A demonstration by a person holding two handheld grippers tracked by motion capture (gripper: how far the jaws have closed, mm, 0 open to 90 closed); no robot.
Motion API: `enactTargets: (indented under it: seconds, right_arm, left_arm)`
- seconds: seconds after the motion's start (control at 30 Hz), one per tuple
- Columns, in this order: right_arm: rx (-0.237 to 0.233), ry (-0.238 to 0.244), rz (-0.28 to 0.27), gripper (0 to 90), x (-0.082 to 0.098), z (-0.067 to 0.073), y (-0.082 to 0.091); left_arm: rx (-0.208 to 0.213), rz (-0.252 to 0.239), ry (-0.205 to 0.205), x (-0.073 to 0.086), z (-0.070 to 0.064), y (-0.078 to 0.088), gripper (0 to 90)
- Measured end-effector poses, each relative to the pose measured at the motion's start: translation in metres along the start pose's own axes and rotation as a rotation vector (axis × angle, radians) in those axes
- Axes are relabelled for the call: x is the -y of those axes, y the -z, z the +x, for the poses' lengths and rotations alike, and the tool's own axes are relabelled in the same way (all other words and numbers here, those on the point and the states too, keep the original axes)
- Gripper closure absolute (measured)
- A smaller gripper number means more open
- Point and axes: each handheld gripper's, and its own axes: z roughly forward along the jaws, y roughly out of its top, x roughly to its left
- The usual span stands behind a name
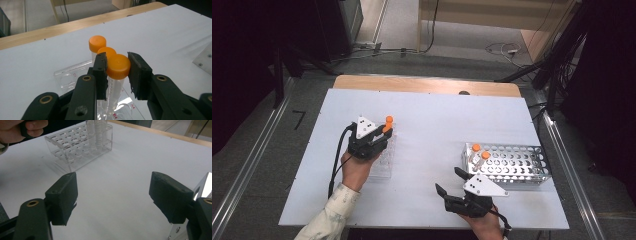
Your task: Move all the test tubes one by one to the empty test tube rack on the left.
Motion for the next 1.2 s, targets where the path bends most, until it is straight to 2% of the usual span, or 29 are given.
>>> enactTargets:
  seconds: [0.23, 0.47, 0.87, 1.2]
  right_arm:
    - [-0.002, -0.001, 0.001, 21.5, 0.0, 0.0, -0.001]
    - [-0.005, -0.012, -0.022, 22.0, -0.002, -0.005, 0.01]
    - [0.037, -0.037, -0.041, 22.0, -0.004, -0.018, 0.02]
    - [0.117, -0.071, -0.056, 22.0, 0.0, -0.036, 0.034]
  left_arm:
    - [0.016, -0.026, 0.009, -0.002, -0.001, 0.006, 60.6]
    - [0.025, -0.028, 0.037, -0.001, -0.002, 0.012, 38.2]
    - [-0.002, -0.046, 0.056, 0.0, 0.001, 0.018, 30.8]
    - [-0.035, -0.055, 0.092, -0.001, 0.01, 0.019, 21.2]
